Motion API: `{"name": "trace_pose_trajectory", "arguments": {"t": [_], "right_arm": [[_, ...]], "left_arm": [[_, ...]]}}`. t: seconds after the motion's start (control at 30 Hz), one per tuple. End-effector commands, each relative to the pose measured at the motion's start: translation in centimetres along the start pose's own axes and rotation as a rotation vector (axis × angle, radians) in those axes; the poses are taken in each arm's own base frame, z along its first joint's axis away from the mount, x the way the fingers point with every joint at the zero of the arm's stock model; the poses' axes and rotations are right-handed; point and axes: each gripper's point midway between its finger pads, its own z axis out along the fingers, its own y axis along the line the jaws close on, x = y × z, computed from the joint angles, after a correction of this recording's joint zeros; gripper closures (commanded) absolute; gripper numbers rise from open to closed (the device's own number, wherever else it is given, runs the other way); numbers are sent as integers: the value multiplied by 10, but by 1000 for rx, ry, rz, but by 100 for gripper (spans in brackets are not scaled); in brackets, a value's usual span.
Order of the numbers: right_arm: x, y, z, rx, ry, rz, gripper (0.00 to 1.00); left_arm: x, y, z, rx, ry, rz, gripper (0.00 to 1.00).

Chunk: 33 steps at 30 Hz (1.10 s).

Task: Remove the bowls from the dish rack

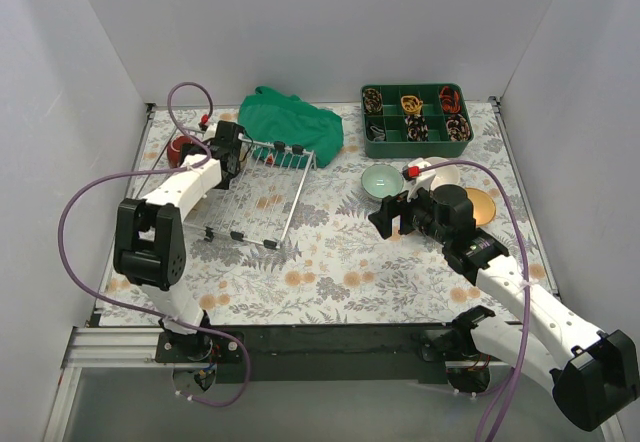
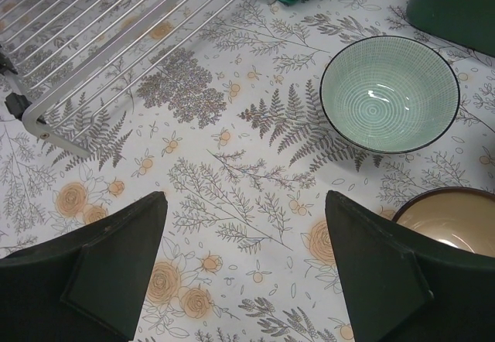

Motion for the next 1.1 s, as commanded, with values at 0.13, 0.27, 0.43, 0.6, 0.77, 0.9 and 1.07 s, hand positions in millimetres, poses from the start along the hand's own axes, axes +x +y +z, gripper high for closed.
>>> {"name": "trace_pose_trajectory", "arguments": {"t": [0.13,0.27,0.43,0.6,0.77,0.9,1.07], "right_arm": [[-18,5,0,-15,-61,-19,9],[-16,8,1,-36,-52,-17,9],[-14,15,2,-76,-39,-15,9],[-12,22,4,-122,-32,-12,9],[-10,34,8,-192,-24,11,10],[-13,45,14,-254,-27,45,10],[-25,66,17,-369,-47,72,10]], "left_arm": [[-46,25,-48,118,-145,-209,91],[-57,29,-63,176,-182,-271,93],[-63,26,-79,269,-217,-330,99],[-73,19,-100,400,-267,-420,100],[-83,5,-126,576,-313,-505,100],[-90,-5,-149,723,-347,-585,100],[-97,-13,-184,923,-399,-705,100]]}}
